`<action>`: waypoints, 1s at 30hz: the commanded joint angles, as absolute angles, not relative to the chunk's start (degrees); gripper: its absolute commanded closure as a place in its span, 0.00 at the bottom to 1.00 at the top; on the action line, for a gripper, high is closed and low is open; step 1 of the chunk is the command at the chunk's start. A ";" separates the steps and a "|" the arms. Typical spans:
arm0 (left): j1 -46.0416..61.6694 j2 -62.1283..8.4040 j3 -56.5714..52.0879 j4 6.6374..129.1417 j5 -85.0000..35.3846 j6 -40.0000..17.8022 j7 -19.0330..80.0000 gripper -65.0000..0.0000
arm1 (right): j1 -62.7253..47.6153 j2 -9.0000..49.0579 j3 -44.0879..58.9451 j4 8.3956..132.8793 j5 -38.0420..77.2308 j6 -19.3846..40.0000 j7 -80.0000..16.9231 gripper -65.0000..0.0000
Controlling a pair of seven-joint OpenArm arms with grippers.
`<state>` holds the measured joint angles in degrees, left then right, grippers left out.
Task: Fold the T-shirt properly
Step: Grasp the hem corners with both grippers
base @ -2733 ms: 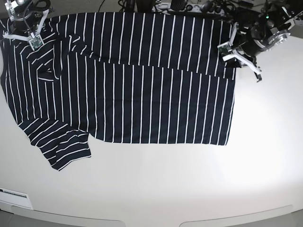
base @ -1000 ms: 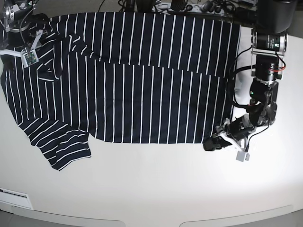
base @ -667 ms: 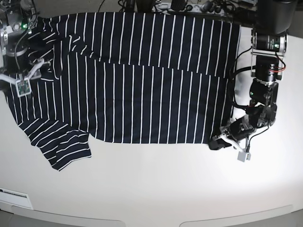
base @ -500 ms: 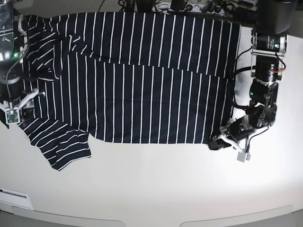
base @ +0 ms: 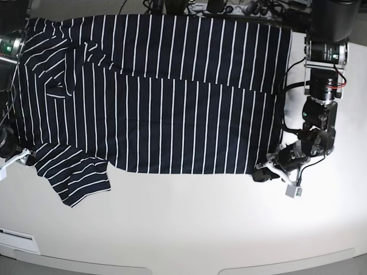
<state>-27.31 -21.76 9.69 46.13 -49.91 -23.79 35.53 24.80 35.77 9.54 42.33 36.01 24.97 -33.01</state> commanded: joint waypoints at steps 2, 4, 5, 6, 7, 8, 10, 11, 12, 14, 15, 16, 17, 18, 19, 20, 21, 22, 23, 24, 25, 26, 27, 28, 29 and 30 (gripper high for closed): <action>-26.68 -22.20 10.15 45.41 -43.94 -20.53 41.06 1.00 | 28.97 37.17 9.87 38.00 38.57 26.44 -31.46 0.42; -26.68 -22.20 10.15 45.41 -43.97 -20.53 41.04 1.00 | 30.26 37.15 9.85 34.74 39.92 27.27 -31.03 0.42; -26.68 -22.20 10.15 45.41 -43.97 -20.53 41.04 1.00 | 30.37 37.15 9.85 34.04 40.38 27.51 -30.59 0.42; -26.68 -22.20 10.15 45.41 -43.94 -20.53 41.04 1.00 | 30.33 37.12 9.85 33.89 40.49 27.70 -30.15 0.42; -26.68 -22.22 10.15 45.41 -43.94 -20.53 41.04 1.00 | 30.30 37.01 9.85 33.89 40.49 27.70 -30.22 0.42; -26.68 -22.22 10.15 45.41 -43.97 -20.53 41.04 1.00 | 30.30 36.99 9.85 33.89 40.51 27.88 -30.48 0.42; -26.68 -22.20 10.15 45.41 -43.97 -20.53 41.04 1.00 | 30.26 36.77 9.82 33.89 40.56 29.85 -30.74 0.42; -26.68 -22.20 10.15 45.41 -43.94 -20.53 41.04 1.00 | 30.15 36.62 9.74 33.89 40.69 30.68 -30.94 0.42; -26.65 -22.22 10.15 45.41 -43.94 -20.53 41.06 1.00 | 30.13 36.36 9.74 33.89 41.21 31.59 -31.53 0.42; -26.68 -22.22 10.15 45.41 -43.94 -20.53 41.04 1.00 | 30.13 35.75 9.74 33.89 42.81 33.56 -33.61 0.42; -26.68 -22.22 10.15 45.41 -43.97 -20.53 41.06 1.00 | 30.15 35.33 9.74 33.89 43.09 34.46 -34.02 0.42; -26.68 -22.20 10.15 45.41 -43.97 -20.53 41.04 1.00 | 30.13 35.03 9.74 33.89 43.03 35.14 -34.15 0.42; -26.68 -22.20 10.15 45.41 -43.97 -20.56 41.06 1.00 | 30.11 34.85 9.74 33.89 43.03 35.42 -34.13 0.42; -26.68 -22.20 10.15 45.41 -43.94 -20.53 41.06 1.00 | 30.13 34.79 9.74 33.89 43.03 35.62 -34.13 0.42; -26.68 -22.20 10.15 45.41 -43.97 -20.53 41.06 1.00 | 30.15 34.81 9.74 33.89 43.03 35.66 -34.15 0.42; -26.68 -22.20 10.15 45.41 -43.97 -20.56 41.06 1.00 | 30.17 34.81 9.74 33.91 43.05 35.73 -34.15 0.42; -26.68 -22.20 10.15 45.41 -43.97 -20.53 41.06 1.00 | 30.17 34.85 9.74 33.91 43.09 36.73 -34.37 0.43; -26.68 -22.22 10.15 45.41 -43.97 -20.53 41.06 1.00 | 30.17 34.96 9.74 33.91 43.40 38.37 -35.00 0.45; -26.68 -22.22 10.15 45.41 -43.94 -20.53 41.06 1.00 | 30.17 35.03 9.74 33.98 44.10 39.86 -35.88 0.50; -26.68 -22.22 10.15 45.41 -43.94 -20.53 41.06 1.00 | 30.17 35.11 9.74 34.06 45.08 40.00 -36.84 0.59; -26.68 -22.22 10.15 45.41 -43.97 -20.53 41.06 1.00 | 30.17 35.22 9.74 34.09 46.13 40.00 -37.41 0.70; -26.68 -22.22 10.15 45.41 -43.97 -20.60 41.06 1.00 | 30.17 35.33 9.74 34.09 47.09 40.00 -37.82 0.82; -26.68 -22.22 10.15 45.41 -43.97 -21.06 41.04 1.00 | 30.20 35.46 9.74 34.13 47.88 40.00 -38.13 0.93; -26.68 -22.22 10.15 45.41 -43.97 -21.80 41.06 1.00 | 30.22 35.66 9.74 34.13 48.73 40.00 -38.44 1.00; -26.68 -22.20 10.15 45.41 -43.97 -22.48 41.08 1.00 | 30.22 35.94 9.74 34.13 49.84 40.00 -38.72 1.00; -26.68 -22.20 10.15 45.41 -43.97 -22.85 41.06 1.00 | 30.20 36.23 9.74 34.24 50.74 40.00 -38.72 1.00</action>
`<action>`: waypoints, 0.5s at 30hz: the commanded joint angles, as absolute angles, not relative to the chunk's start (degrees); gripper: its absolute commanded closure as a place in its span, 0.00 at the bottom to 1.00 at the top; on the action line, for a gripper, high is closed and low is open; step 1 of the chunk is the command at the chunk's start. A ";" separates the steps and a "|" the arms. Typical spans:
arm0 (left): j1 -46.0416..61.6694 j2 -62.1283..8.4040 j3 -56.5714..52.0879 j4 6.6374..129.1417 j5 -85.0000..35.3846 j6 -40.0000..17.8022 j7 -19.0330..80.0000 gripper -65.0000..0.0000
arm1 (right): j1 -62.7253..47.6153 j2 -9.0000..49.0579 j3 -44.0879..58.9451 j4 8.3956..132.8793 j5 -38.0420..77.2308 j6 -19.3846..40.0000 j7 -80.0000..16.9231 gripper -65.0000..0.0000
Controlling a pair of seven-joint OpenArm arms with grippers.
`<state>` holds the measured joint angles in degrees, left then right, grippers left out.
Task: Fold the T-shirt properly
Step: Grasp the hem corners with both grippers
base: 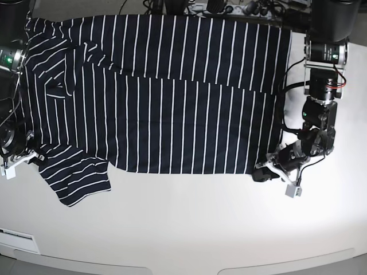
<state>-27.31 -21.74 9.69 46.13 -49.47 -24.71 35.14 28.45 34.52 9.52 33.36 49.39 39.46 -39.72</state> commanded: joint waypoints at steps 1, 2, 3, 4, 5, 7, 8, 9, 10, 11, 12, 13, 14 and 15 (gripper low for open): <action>-26.72 -22.22 10.15 45.41 -43.94 -23.16 41.06 1.00 | 30.20 36.42 9.74 34.74 51.11 40.00 -38.72 1.00; -26.74 -22.22 10.15 45.41 -43.94 -23.40 41.01 1.00 | 30.17 36.71 9.74 35.53 51.07 40.00 -38.81 1.00; -26.85 -22.22 10.15 45.41 -43.94 -23.83 40.99 1.00 | 30.17 36.97 9.74 36.42 51.05 40.00 -38.94 1.00; -26.89 -22.22 10.15 45.43 -43.94 -24.29 40.99 1.00 | 30.17 37.23 9.74 37.47 51.07 40.00 -39.18 1.00; -27.05 -22.22 10.15 45.43 -43.94 -24.95 40.95 1.00 | 30.17 37.50 9.74 38.87 51.05 40.00 -39.55 1.00; -27.55 -22.22 10.15 45.52 -43.97 -26.33 40.95 1.00 | 30.02 37.98 9.74 42.24 51.07 40.00 -40.71 1.00; -28.05 -22.24 10.15 45.54 -43.94 -27.35 40.95 1.00 | 29.98 38.26 9.74 44.05 51.24 40.00 -41.34 1.00; -28.56 -22.24 10.15 45.54 -43.94 -28.45 40.97 1.00 | 29.95 38.57 9.74 45.76 51.42 40.00 -41.98 1.00; -29.21 -22.24 10.15 45.67 -43.94 -29.52 40.95 1.00 | 29.71 38.96 9.74 47.51 52.21 40.00 -42.59 1.00; -29.95 -22.28 10.15 45.80 -43.92 -30.17 40.95 1.00 | 29.23 39.40 9.74 49.45 52.99 40.00 -42.83 1.00; -30.76 -22.41 10.15 45.82 -43.94 -30.76 40.95 1.00 | 28.42 39.97 9.74 51.68 53.15 40.00 -42.74 1.00; -31.59 -22.74 10.09 45.89 -43.92 -31.18 40.73 1.00 | 27.42 40.49 9.74 54.19 53.06 40.00 -42.76 1.00; -32.51 -23.09 10.07 45.89 -43.94 -31.35 40.23 1.00 | 26.17 41.08 9.74 56.82 52.60 40.00 -42.72 1.00; -33.43 -23.62 10.07 45.89 -43.90 -31.35 39.48 1.00 | 24.91 41.71 9.74 59.44 51.92 40.00 -42.72 1.00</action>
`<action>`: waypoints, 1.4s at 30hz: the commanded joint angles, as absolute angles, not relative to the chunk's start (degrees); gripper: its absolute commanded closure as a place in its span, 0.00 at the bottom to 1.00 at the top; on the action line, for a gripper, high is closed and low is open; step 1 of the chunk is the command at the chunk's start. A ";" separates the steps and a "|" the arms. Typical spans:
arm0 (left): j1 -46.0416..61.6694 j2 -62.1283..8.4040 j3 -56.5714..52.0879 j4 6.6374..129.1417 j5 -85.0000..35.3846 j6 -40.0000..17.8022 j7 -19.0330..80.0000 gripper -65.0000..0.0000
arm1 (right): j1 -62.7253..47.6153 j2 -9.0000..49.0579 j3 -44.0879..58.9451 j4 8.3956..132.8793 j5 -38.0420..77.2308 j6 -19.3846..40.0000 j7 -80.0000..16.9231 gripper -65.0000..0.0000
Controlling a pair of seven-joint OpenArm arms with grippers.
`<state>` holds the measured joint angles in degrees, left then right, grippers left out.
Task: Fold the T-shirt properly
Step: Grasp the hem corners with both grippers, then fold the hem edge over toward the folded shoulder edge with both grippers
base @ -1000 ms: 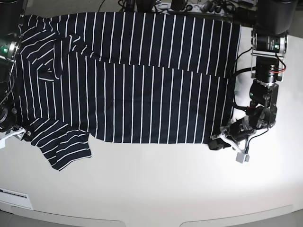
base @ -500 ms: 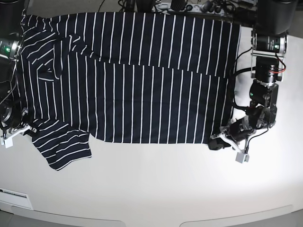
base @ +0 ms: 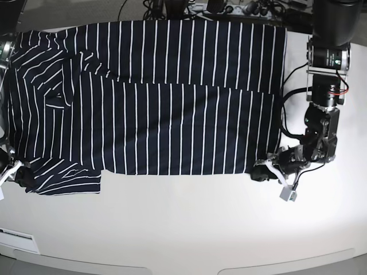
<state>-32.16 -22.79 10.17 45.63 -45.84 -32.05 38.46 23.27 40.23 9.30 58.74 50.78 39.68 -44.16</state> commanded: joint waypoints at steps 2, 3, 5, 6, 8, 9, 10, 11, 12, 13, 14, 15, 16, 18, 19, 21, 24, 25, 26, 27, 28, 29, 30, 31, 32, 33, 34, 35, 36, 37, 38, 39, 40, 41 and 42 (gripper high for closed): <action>-35.24 -24.60 10.07 45.89 -43.92 -31.33 38.19 1.00 | 22.17 42.96 9.74 64.10 50.92 40.00 -42.65 1.00; -36.21 -24.95 10.07 45.89 -43.92 -31.33 38.22 1.00 | 21.10 43.42 9.74 65.93 50.76 40.00 -42.68 1.00; -38.13 -25.23 10.07 45.89 -43.97 -31.40 38.87 1.00 | 19.40 44.07 9.74 68.45 50.76 40.00 -42.74 1.00; -38.98 -25.21 10.07 45.89 -44.03 -31.73 39.64 1.00 | 18.57 44.36 9.74 69.21 50.78 40.00 -42.72 1.00; -40.45 -25.28 10.07 45.89 -44.66 -33.95 41.71 1.00 | 17.41 44.82 9.76 70.46 50.81 40.00 -42.72 1.00; -40.86 -25.43 10.07 45.91 -45.78 -35.03 43.33 1.00 | 16.88 45.01 9.76 70.81 50.78 40.00 -42.74 1.00; -41.10 -25.74 10.07 45.91 -47.99 -36.25 45.17 1.00 | 16.21 45.43 9.76 71.09 50.85 40.00 -42.76 1.00; -41.12 -26.13 10.07 45.91 -50.70 -37.28 47.22 1.00 | 15.33 45.91 9.76 71.50 50.96 40.00 -42.76 1.00; -41.06 -26.63 10.07 45.91 -53.41 -38.35 49.50 1.00 | 14.41 46.46 9.76 71.94 51.20 40.00 -42.76 1.00; -40.95 -27.14 10.07 45.91 -55.90 -39.38 51.66 1.00 | 13.52 46.98 9.76 72.42 51.24 40.00 -42.76 1.00; -40.75 -27.64 10.07 45.91 -58.24 -40.00 53.63 1.00 | 12.73 47.55 9.76 72.97 51.22 40.00 -42.76 1.00; -40.66 -28.14 10.07 45.91 -60.60 -40.00 55.40 1.00 | 12.16 47.86 9.76 73.56 51.20 40.00 -42.76 1.00; -40.62 -28.64 10.07 45.91 -62.78 -40.00 56.90 1.00 | 11.90 48.12 9.76 74.00 51.22 40.00 -43.24 1.00; -40.62 -29.54 10.07 45.91 -67.35 -40.00 60.14 1.00 | 11.92 48.42 9.76 74.26 51.86 40.00 -45.23 1.00; -40.60 -30.06 10.07 45.91 -70.28 -40.00 62.11 1.00 | 11.92 48.64 9.76 74.26 53.30 40.00 -46.02 1.00; -40.49 -31.20 10.07 45.91 -76.36 -40.00 66.72 1.00 | 11.94 48.80 9.76 74.26 55.59 40.00 -48.16 1.00; -40.47 -32.86 10.07 45.91 -85.00 -40.00 74.22 1.00 | 11.92 48.75 9.76 74.26 55.72 40.00 -50.70 1.00; -40.47 -33.39 10.07 45.91 -85.00 -40.00 76.40 1.00 | 11.92 48.77 9.76 74.26 55.72 40.00 -51.86 1.00; -40.51 -33.71 10.07 45.95 -85.00 -40.00 76.82 1.00 | 11.92 48.77 9.76 74.26 55.72 40.00 -53.06 1.00; -40.47 -34.02 10.07 45.95 -85.00 -40.00 76.86 1.00 | 11.92 48.77 9.76 74.26 56.40 40.00 -53.82 1.00; -40.32 -34.24 10.07 45.95 -85.00 -40.00 76.88 1.00 | 11.90 48.82 9.76 74.26 57.49 40.00 -54.43 1.00; -40.29 -34.35 10.07 45.95 -85.00 -40.00 77.01 1.00 | 11.92 48.95 9.76 74.26 59.31 40.00 -55.44 1.00; -40.29 -34.33 10.07 45.95 -85.00 -40.00 77.36 1.00 | 11.92 49.06 9.76 74.26 61.41 40.00 -56.73 1.00; -40.25 -34.26 10.09 45.95 -85.00 -40.00 78.15 1.00 | 11.92 49.39 9.76 74.26 63.59 40.00 -58.06 1.00; -40.12 -34.26 10.24 45.98 -85.00 -40.00 78.56 1.00 | 11.92 49.69 9.76 74.26 65.32 40.00 -59.53 1.00; -39.99 -34.30 10.68 46.00 -85.00 -40.00 78.59 1.00 | 11.92 50.02 9.76 74.26 66.48 40.00 -61.06 1.00; -39.94 -34.30 11.29 46.00 -85.00 -40.00 78.91 1.00 | 11.92 50.30 9.76 74.26 67.16 40.00 -62.35 1.00; -39.86 -34.28 11.97 46.02 -85.00 -40.00 79.55 1.00 | 11.92 50.48 9.76 74.26 67.64 40.00 -63.33 1.00; -39.88 -34.17 12.84 46.02 -85.00 -40.00 79.81 1.00 | 11.92 50.59 9.76 74.26 67.85 40.00 -63.72 1.00; -39.83 -34.11 13.80 46.09 -85.00 -40.00 79.83 1.00 | 11.86 50.63 9.76 74.26 67.94 40.00 -63.72 1.00; -39.83 -34.02 14.92 46.19 -85.00 -40.00 79.92 1.00 | 11.42 50.68 9.76 74.26 68.12 40.00 -63.68 1.00; -39.83 -33.98 15.97 46.59 -85.00 -40.00 80.00 1.00 | 10.87 50.65 9.76 74.26 68.95 40.00 -63.70 1.00; -39.83 -33.98 16.88 47.16 -85.00 -40.00 80.00 1.00 | 9.93 50.61 9.76 74.26 69.45 40.00 -63.68 1.00; -39.83 -34.04 17.74 47.97 -85.00 -40.00 80.00 1.00 | 9.02 50.59 9.74 74.26 69.69 40.00 -63.70 1.00; -39.86 -34.20 18.44 48.90 -85.00 -40.00 80.00 1.00 | 8.03 50.61 9.76 74.26 69.67 40.00 -63.70 1.00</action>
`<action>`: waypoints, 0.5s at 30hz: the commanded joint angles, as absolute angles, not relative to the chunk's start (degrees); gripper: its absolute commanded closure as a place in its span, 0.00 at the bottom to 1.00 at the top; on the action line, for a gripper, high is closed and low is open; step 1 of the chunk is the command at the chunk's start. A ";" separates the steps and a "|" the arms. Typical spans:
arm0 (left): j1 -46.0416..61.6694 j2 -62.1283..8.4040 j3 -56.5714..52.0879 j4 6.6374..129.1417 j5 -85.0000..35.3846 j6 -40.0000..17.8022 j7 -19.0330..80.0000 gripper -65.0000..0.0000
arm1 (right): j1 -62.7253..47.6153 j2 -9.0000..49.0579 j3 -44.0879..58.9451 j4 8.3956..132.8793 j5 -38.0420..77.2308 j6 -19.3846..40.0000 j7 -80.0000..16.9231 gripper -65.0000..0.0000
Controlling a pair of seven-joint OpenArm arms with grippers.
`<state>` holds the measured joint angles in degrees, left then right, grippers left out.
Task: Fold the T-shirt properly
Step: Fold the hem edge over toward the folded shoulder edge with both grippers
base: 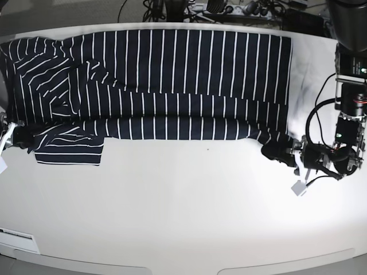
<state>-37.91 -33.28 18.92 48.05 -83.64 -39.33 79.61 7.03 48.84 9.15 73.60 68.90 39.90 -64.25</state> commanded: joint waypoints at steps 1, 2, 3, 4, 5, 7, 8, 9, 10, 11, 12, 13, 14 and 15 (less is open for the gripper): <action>-39.83 -34.46 19.09 49.84 -85.00 -40.00 80.00 1.00 | 7.18 50.65 9.76 74.26 69.63 40.00 -63.70 1.00; -39.83 -34.70 19.66 50.70 -85.00 -40.00 80.00 1.00 | 6.55 50.65 9.76 74.26 69.19 40.00 -63.68 1.00; -39.83 -34.98 20.08 51.59 -85.00 -40.00 80.00 1.00 | 6.15 50.72 9.76 74.28 68.73 40.00 -63.70 1.00; -39.81 -35.27 20.40 52.47 -85.00 -40.00 80.00 1.00 | 5.87 50.72 9.76 74.26 68.34 40.00 -63.72 1.00; -39.81 -35.44 20.73 53.30 -85.00 -40.00 80.00 1.00 | 5.30 51.05 9.76 74.28 68.25 40.00 -63.68 1.00; -39.64 -35.73 21.06 55.02 -85.00 -40.00 80.00 1.00 | 5.23 51.44 9.76 74.28 68.07 40.00 -63.75 1.00; -39.51 -35.75 21.12 55.94 -85.00 -40.00 80.00 1.00 | 5.26 51.77 9.76 74.28 68.10 40.00 -63.90 1.00; -39.44 -35.75 21.12 57.08 -85.00 -40.00 80.00 1.00 | 5.26 52.25 9.76 74.35 68.18 40.00 -63.92 1.00; -39.33 -35.88 21.12 58.39 -85.00 -40.00 80.00 1.00 | 5.28 52.60 9.76 74.65 68.16 40.00 -63.90 1.00; -39.16 -36.05 21.12 59.83 -85.00 -39.99 80.00 1.00 | 5.23 53.04 9.76 75.16 68.16 40.00 -63.90 1.00; -39.03 -36.27 21.12 61.47 -85.00 -39.79 80.00 1.00 | 5.26 53.32 9.76 75.66 68.14 40.00 -63.92 1.00; -38.96 -36.58 21.10 63.31 -85.00 -39.81 80.00 1.00 | 5.26 53.58 9.76 76.18 68.12 40.00 -63.92 1.00; -38.85 -36.91 21.10 65.25 -85.00 -39.79 80.00 1.00 | 5.26 53.87 9.76 76.69 68.12 40.00 -63.92 1.00; -38.74 -37.21 21.10 67.11 -85.00 -39.77 80.00 1.00 | 5.23 54.04 9.76 77.14 68.12 40.00 -63.92 1.00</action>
